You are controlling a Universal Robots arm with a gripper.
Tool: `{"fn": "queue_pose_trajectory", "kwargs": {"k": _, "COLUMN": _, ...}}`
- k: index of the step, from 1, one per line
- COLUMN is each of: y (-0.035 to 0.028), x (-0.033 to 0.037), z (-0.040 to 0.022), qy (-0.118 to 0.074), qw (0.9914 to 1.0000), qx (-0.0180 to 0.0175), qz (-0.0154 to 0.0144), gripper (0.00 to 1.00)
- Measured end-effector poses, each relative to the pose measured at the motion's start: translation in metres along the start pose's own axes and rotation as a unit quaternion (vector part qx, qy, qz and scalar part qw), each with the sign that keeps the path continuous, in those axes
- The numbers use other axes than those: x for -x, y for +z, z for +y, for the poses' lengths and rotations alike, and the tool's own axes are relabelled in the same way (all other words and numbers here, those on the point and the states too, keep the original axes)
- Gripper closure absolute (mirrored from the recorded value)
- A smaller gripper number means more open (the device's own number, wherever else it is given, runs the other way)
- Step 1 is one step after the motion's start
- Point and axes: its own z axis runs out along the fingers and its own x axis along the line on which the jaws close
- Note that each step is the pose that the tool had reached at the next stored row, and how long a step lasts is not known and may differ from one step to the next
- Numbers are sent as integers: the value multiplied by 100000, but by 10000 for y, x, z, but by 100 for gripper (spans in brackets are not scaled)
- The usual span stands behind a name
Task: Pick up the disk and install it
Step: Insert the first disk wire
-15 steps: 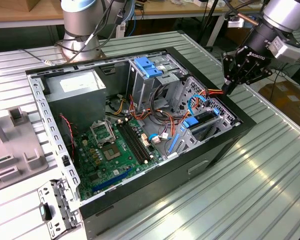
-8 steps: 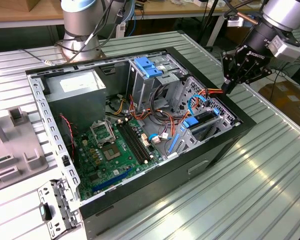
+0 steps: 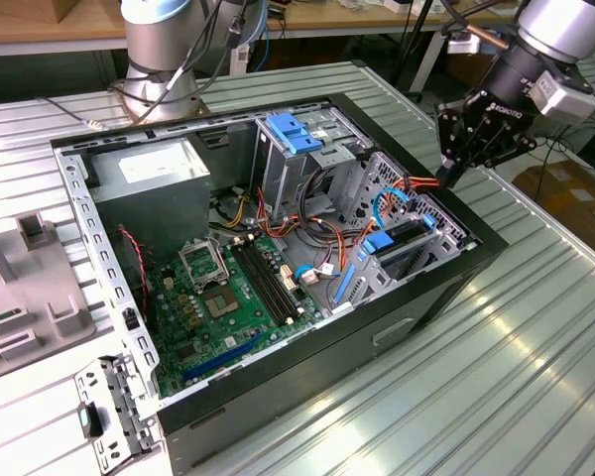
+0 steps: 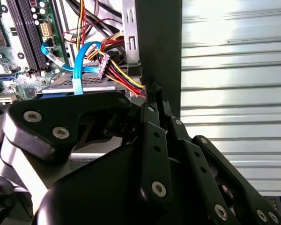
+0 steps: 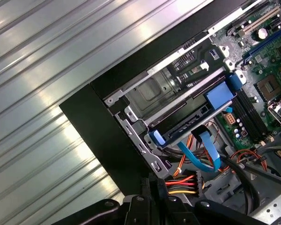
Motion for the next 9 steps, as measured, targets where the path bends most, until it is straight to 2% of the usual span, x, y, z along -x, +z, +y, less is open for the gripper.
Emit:
{"fn": "queue_pose_trajectory", "kwargs": {"k": 6, "y": 18, "x": 133, "z": 133, "qy": 1, "qw": 100000, "qx": -15, "qz": 22, "gripper": 84}}
{"fn": "queue_pose_trajectory", "kwargs": {"k": 9, "y": 39, "x": 239, "z": 217, "qy": 5, "qw": 100000, "qx": -13, "qz": 24, "gripper": 84}}
